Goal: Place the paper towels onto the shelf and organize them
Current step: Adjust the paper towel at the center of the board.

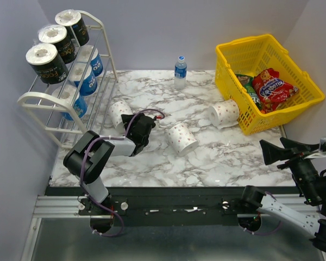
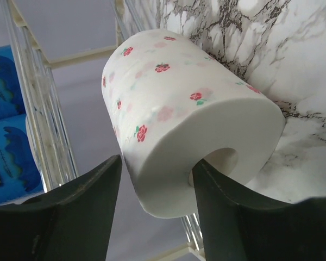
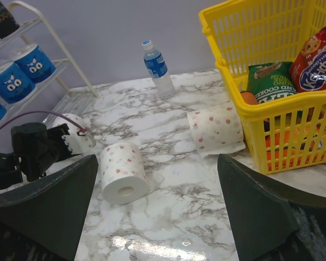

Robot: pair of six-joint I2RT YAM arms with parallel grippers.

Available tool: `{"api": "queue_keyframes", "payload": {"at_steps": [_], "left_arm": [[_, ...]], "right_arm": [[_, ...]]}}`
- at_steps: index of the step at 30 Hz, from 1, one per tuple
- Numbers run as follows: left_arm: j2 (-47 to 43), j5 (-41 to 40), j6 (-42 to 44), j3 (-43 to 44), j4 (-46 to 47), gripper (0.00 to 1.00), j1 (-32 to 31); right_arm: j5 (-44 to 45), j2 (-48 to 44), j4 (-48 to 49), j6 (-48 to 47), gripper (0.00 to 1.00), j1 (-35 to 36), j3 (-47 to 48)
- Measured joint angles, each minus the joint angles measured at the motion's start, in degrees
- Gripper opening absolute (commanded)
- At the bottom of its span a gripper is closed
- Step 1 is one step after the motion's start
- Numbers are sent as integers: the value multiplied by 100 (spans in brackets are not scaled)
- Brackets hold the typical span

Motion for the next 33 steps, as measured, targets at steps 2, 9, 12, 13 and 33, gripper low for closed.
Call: {"api": "queue_keyframes", "payload": {"at_steps": [2,9,12,13,33], "left_arm": [[44,0,-11,13,-11,53,7],[90,-13,-122,258,-291,42,9],[28,-2,-361,490,-719,40,0],[-35,13,-481,575,-922,39,-17],[-1250,2247,-4452,3322,-6432,41,-531]], "right_arm": [[0,0,0,0,100,0,0],[0,0,0,2,100,0,2],[-2,0,-4,7,100,0,11],[-2,-2,-4,13,100,0,17],[-295,-74,-444,507,100,0,533]]}}
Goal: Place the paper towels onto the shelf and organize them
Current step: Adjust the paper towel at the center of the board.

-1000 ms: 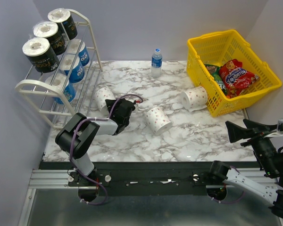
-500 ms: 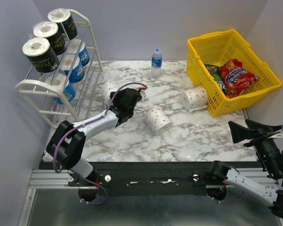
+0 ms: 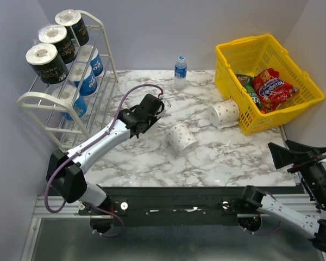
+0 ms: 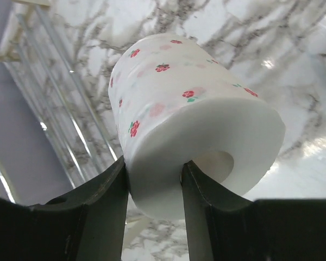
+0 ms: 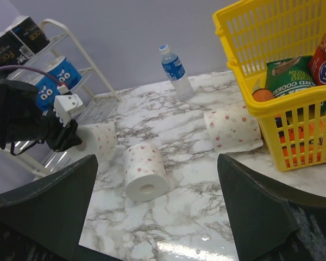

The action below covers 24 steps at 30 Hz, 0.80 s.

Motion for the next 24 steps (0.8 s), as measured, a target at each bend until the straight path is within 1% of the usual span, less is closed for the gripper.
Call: {"api": "queue_keyframes", "payload": {"at_steps": [4,6,11,12,14,16,19,20,23,24], "left_arm": [[-101,483,-341,-57,-332,40,44],[-105,778,-498,-61,-385,40,164],[-192,1449,-774,-448,-179,38,721],[-179,1582,-802,-514,-179,41,839],[-109,1781,-870,-562,-190,53,1069],[-17,1928,-940,-518,-177,57,1244],[116,2015,-1062,-308,-199,65,1427],[142,2033,-1102,-227,-197,77,1458],[153,2072,-1193,92,-210,87,1515],[151,2076,-1215,208,-203,88,1530]], "right_arm": [[-39,0,-7,15,100,0,22],[-57,0,-4,13,100,0,22],[-63,0,-7,13,100,0,22],[-63,0,-7,13,100,0,22],[-63,0,-7,11,100,0,22],[-61,0,-7,11,100,0,22],[-61,0,-7,11,100,0,22],[-61,0,-7,11,100,0,22],[-59,0,-7,11,100,0,20],[-59,0,-7,11,100,0,15]]}}
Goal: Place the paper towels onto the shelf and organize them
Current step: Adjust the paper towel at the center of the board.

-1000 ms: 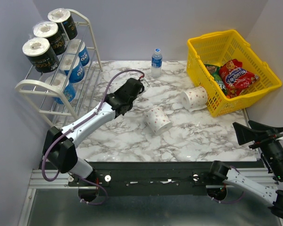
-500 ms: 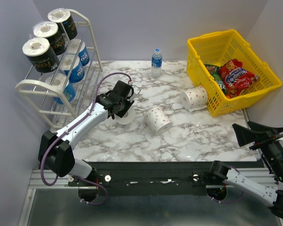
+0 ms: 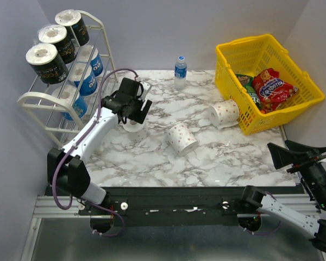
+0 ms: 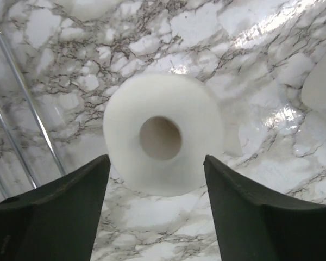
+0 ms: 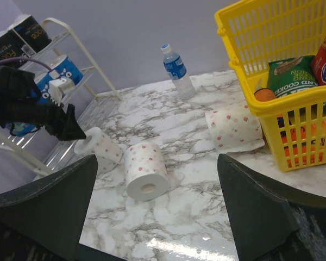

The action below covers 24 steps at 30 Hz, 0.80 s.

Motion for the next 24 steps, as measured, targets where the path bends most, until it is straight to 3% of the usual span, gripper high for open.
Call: {"api": "queue_keyframes", "payload": {"at_steps": [8,17,24], "left_arm": [[4,-105,-63,960,70,87,-22],[-28,-758,142,181,378,85,-909],[195,-1139,356,-262,514,83,-953]], "right_arm": [[2,0,0,2,100,0,-11],[0,0,0,4,100,0,-37],[0,2,0,87,100,0,-37]]}}
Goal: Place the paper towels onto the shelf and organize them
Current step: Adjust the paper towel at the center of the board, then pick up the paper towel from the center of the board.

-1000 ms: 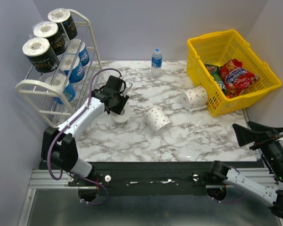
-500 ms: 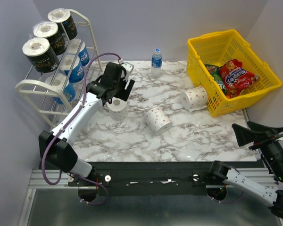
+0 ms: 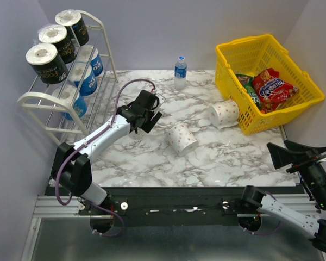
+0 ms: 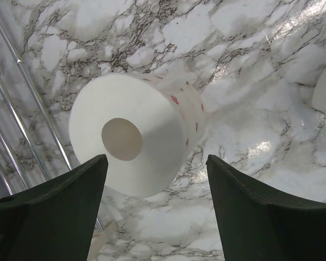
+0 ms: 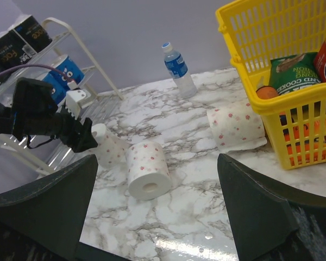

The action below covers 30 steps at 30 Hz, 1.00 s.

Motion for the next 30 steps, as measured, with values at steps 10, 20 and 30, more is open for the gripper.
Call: {"api": "queue_keyframes", "payload": {"at_steps": [10,20,30], "left_arm": [[286,-44,205,-227,409,79,0],[601,-181,269,-267,590,61,0],[632,-378,284,-267,581,49,0]], "right_arm": [[-2,33,0,20,100,0,0],[-2,42,-13,24,100,0,13],[0,42,-26,20,100,0,20]]}}
